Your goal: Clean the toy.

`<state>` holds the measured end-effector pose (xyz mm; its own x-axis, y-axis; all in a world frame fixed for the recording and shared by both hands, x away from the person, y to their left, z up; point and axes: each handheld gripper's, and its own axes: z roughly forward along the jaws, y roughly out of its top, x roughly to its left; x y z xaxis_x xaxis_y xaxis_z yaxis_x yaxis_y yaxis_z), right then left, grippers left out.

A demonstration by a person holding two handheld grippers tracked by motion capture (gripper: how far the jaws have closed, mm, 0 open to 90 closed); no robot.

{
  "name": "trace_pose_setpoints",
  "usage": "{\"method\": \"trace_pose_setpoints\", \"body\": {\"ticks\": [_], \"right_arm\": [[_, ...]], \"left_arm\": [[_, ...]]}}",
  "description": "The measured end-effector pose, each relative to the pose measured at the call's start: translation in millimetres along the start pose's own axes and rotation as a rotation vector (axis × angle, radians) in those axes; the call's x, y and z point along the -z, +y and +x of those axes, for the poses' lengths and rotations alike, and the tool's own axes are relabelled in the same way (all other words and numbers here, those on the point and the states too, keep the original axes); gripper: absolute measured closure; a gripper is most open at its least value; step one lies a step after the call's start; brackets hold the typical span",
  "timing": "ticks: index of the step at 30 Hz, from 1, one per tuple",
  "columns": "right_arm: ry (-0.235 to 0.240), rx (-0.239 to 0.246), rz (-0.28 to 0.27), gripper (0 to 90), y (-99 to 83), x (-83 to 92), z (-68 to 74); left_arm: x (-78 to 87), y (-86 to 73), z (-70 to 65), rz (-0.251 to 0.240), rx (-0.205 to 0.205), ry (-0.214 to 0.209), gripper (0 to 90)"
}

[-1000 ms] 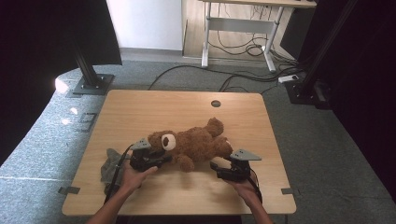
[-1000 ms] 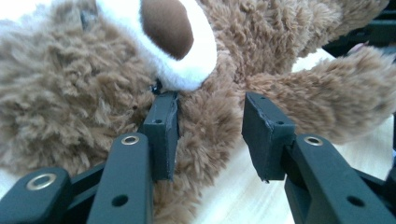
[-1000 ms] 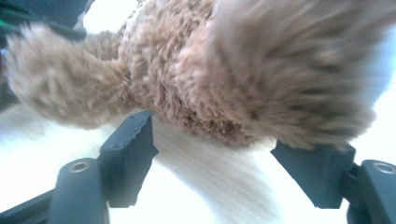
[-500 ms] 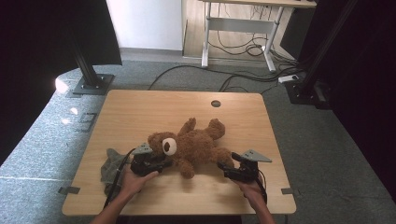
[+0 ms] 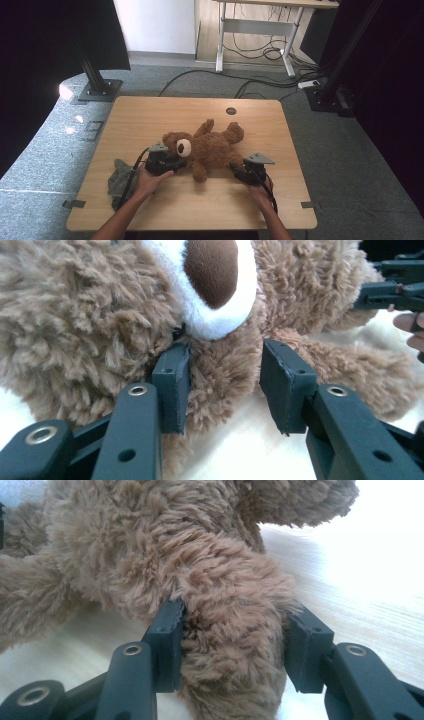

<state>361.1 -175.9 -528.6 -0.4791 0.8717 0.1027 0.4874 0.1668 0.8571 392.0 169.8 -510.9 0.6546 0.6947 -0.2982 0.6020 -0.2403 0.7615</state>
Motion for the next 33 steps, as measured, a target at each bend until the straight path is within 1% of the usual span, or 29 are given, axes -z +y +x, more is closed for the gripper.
{"method": "trace_pose_setpoints", "body": {"ticks": [3, 5, 8, 10, 13, 16, 18, 20, 22, 25, 29, 33], "right_arm": [[-0.015, -0.014, -0.015, 49.2, 1.1, -6.2, -5.3], [-0.022, -0.021, -0.014, 48.9, 3.1, -9.6, -8.9], [-0.04, -0.03, -0.025, 47.9, 6.6, -13.8, -12.8], [-0.045, -0.035, -0.03, 46.9, 7.0, -15.4, -14.9], [-0.037, -0.046, -0.04, 44.6, 6.3, -15.6, -16.5], [-0.033, -0.049, -0.055, 40.1, 6.7, -13.3, -17.8], [-0.038, -0.049, -0.066, 35.9, 7.6, -10.0, -18.5], [-0.023, -0.058, -0.081, 32.1, 8.5, -4.3, -20.8], [-0.02, -0.058, -0.095, 30.1, 8.9, 2.0, -22.7], [-0.01, -0.072, -0.116, 26.8, 8.4, 10.4, -26.2], [0.0, -0.073, -0.128, 25.2, 6.8, 19.5, -27.3], [0.015, -0.068, -0.136, 24.4, 6.0, 25.6, -25.3]], "left_arm": [[-8.8, 10.8, 5.0, 0.007, 0.011, 0.008, 53.9], [-13.5, 16.9, 8.1, 0.006, 0.022, 0.011, 53.2], [-18.1, 22.4, 10.4, 0.001, 0.034, 0.012, 52.2], [-18.2, 23.7, 9.9, -0.002, 0.038, 0.009, 50.4], [-16.2, 24.5, 9.8, -0.012, 0.041, 0.007, 49.1], [-13.0, 25.7, 7.7, -0.027, 0.037, 0.005, 46.9], [-6.2, 27.1, 2.9, -0.042, 0.018, 0.015, 44.6], [3.4, 27.2, -2.6, -0.054, -0.014, 0.029, 42.5], [11.5, 26.3, -4.8, -0.064, -0.029, 0.033, 41.8], [27.2, 22.9, -6.7, -0.098, -0.023, 0.029, 40.4], [42.4, 15.7, -8.5, -0.098, -0.032, 0.031, 38.5], [58.2, 6.1, -8.3, -0.114, -0.013, 0.016, 37.3]]}}
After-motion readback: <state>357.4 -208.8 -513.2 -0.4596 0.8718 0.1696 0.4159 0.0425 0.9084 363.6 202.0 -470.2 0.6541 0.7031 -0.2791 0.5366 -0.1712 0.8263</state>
